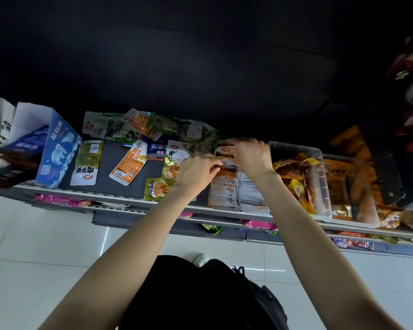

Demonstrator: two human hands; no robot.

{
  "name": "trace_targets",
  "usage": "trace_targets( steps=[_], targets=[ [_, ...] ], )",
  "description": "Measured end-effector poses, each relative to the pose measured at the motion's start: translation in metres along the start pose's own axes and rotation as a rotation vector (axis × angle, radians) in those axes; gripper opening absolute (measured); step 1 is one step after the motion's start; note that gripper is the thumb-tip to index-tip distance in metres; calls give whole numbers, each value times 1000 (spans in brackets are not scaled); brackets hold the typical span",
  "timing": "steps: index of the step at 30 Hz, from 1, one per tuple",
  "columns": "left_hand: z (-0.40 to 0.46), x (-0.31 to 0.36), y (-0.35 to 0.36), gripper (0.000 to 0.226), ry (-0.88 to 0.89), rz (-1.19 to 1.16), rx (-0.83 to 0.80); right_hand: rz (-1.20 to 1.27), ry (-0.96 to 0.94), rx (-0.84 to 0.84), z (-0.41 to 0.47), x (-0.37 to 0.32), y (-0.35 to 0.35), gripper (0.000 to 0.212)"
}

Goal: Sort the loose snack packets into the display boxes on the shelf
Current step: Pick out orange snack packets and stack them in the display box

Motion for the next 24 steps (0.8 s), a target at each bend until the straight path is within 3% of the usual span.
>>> trace_targets(
  steps=[3, 5, 7, 12, 15, 17, 19, 21, 24],
  targets=[
    [-4, -5, 1, 28, 4, -58, -37, 65, 82, 105, -8, 13, -17, 24],
    [-8, -7, -1, 28, -3, -145, -42, 79, 74, -5, -8, 9, -7, 17],
    [-17, -13, -13, 26, -31, -218, 33, 89, 101, -10, -8, 9, -4, 17],
    [-68, -78, -62, 20, -181, -307, 352, 323, 27, 398, -33, -4, -51, 13],
    [-97, -153, -70, 21, -406, -289, 382, 424, -80, 457, -50, -49, -64, 18],
    [-103, -204, -61, 36, -568, -196, 273, 433, -136, 342, -48, -90, -49, 24],
    [-102, -238, -48, 54, -679, -143, 110, 435, -175, 101, -38, -133, -19, 29],
    [-99, -256, -38, 64, -740, -130, 0, 459, -189, -151, -30, -167, 18, 32],
    [-95, -271, -29, 71, -767, -93, -60, 511, -140, -399, -26, -196, 60, 32]
  ],
)
Point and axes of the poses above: each hand's wrist, its own z-axis towards the middle knuckle, its own y-axis out of the palm, x = y × z, the point moved 9 cm from there along z, towards the middle knuckle, and after that the axes turned 11 degrees about -z, right-handed, at the moved point
